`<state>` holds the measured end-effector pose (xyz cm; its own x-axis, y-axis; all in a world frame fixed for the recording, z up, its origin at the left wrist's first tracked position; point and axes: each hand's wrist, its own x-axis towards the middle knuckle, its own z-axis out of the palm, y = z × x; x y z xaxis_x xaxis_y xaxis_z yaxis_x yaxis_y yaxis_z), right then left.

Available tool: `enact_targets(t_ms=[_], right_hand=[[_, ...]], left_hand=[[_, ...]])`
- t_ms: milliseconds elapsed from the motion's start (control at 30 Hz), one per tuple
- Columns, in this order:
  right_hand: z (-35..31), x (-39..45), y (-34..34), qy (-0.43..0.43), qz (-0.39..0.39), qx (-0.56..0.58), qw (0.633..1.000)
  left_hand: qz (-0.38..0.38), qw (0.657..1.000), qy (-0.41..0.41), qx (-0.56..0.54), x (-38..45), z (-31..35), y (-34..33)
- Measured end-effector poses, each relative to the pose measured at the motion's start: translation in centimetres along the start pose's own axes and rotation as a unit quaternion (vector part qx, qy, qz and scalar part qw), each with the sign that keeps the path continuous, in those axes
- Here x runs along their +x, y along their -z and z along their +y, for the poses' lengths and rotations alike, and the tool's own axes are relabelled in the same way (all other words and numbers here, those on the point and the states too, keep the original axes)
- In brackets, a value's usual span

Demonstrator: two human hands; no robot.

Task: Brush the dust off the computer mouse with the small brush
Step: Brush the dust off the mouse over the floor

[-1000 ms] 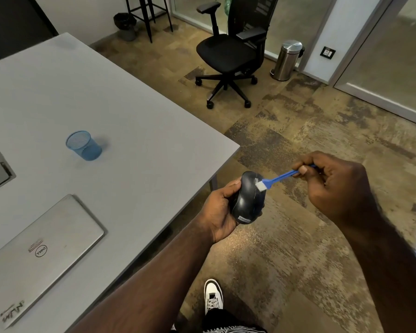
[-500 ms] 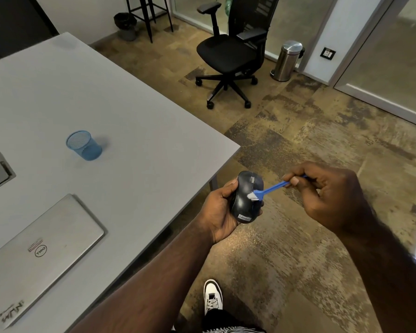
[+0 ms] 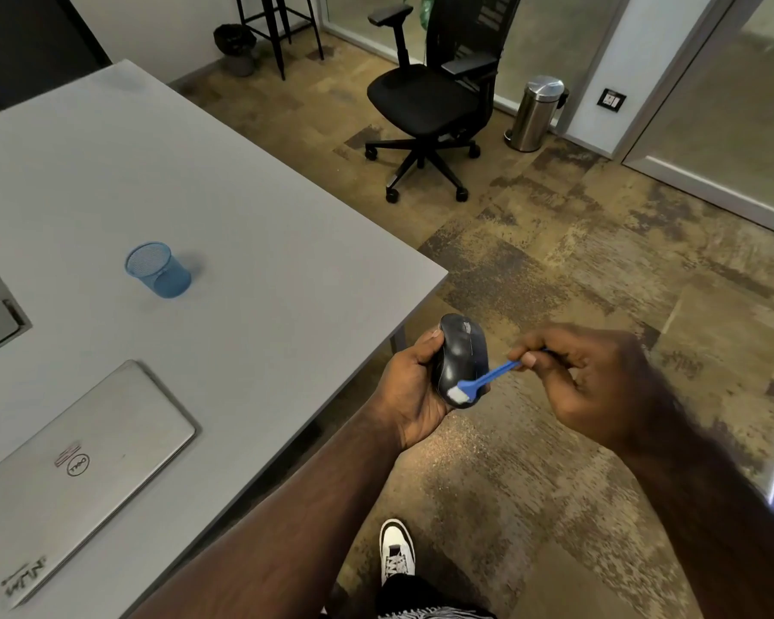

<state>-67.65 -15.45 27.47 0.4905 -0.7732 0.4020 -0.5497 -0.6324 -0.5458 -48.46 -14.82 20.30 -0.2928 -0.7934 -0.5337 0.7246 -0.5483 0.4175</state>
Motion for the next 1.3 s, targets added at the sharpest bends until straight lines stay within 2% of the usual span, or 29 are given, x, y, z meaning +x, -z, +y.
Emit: enact_targets(t_ms=[133,233,300,433,500,633,800,933,1067,1233,1300], right_hand=[[0.1,-0.4,-0.3,-0.022,0.033,0.004,0.999],[0.1,-0.6,-0.1,-0.009,0.010,-0.005,1.000],[0.4,-0.8,0.0,-0.030,0.016,-0.017,0.999],[1.1,-0.7,0.7,-0.078,0.126,-0.059,0.987],[1.1,-0.5,0.9,-0.081,0.146,-0.063,0.984],[0.7,-0.4,0.6,-0.038,0.085,-0.017,0.996],[1.2,0.4,0.7,-0.079,0.140,-0.054,0.986],[1.1,0.8,0.5,-0.051,0.107,-0.034,0.992],[1.0,1.5,0.4,-0.068,0.127,-0.046,0.989],[0.2,1.8,-0.2,-0.014,0.030,-0.024,0.999],[0.4,2.0,-0.2,-0.040,0.063,-0.040,0.996]], left_hand=[[0.003,1.000,0.001,-0.009,0.1,0.1,-0.3],[0.018,0.999,-0.005,-0.037,0.4,0.2,0.0],[0.015,0.999,0.000,-0.050,0.4,0.2,0.2],[0.003,0.998,0.007,-0.064,0.1,0.2,0.6],[-0.004,0.998,0.013,-0.054,0.0,0.2,0.7],[0.003,0.999,0.014,-0.037,0.0,0.1,1.0],[-0.011,1.000,0.017,0.008,-0.5,0.1,1.0],[-0.027,0.999,0.014,0.027,-0.6,0.1,0.8],[-0.017,0.999,0.018,0.039,-0.4,0.0,1.0],[-0.026,0.999,0.003,0.044,-0.1,-0.1,0.9],[-0.020,0.999,0.011,0.036,-0.2,-0.1,0.9]])
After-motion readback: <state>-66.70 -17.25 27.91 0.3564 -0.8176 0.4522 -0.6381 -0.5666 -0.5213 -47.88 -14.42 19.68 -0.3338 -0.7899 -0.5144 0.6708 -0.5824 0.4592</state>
